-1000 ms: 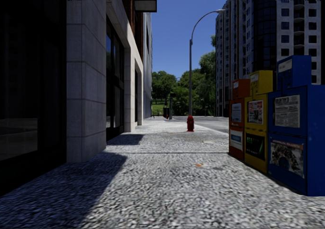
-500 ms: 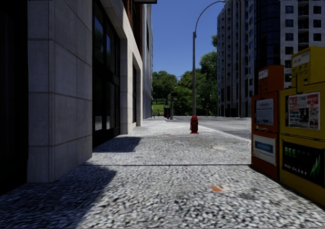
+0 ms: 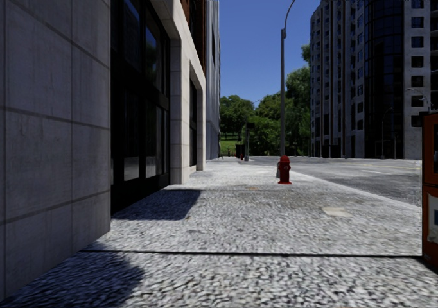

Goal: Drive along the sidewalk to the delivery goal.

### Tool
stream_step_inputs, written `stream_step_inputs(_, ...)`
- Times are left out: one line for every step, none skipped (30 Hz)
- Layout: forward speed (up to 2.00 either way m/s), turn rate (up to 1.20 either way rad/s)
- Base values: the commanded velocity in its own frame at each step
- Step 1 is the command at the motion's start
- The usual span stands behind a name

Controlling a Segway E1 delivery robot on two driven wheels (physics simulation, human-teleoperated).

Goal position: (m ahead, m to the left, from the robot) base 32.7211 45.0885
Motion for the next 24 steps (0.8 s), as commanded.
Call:
stream_step_inputs(1.81,0.00)
stream_step_inputs(1.81,0.00)
stream_step_inputs(1.81,0.00)
stream_step_inputs(1.81,0.00)
stream_step_inputs(1.81,0.00)
stream_step_inputs(1.81,0.00)
stream_step_inputs(1.81,0.00)
stream_step_inputs(1.81,0.00)
stream_step_inputs(1.81,0.00)
stream_step_inputs(1.81,0.00)
stream_step_inputs(1.81,0.00)
stream_step_inputs(1.81,0.00)
stream_step_inputs(1.81,0.00)
stream_step_inputs(1.81,0.00)
stream_step_inputs(1.81,0.00)
stream_step_inputs(1.82,0.00)
stream_step_inputs(1.82,0.00)
stream_step_inputs(1.82,0.00)
stream_step_inputs(1.82,0.00)
stream_step_inputs(1.84,0.00)
stream_step_inputs(2.00,0.00)
stream_step_inputs(2.00,0.00)
stream_step_inputs(2.00,0.00)
stream_step_inputs(2.00,0.00)
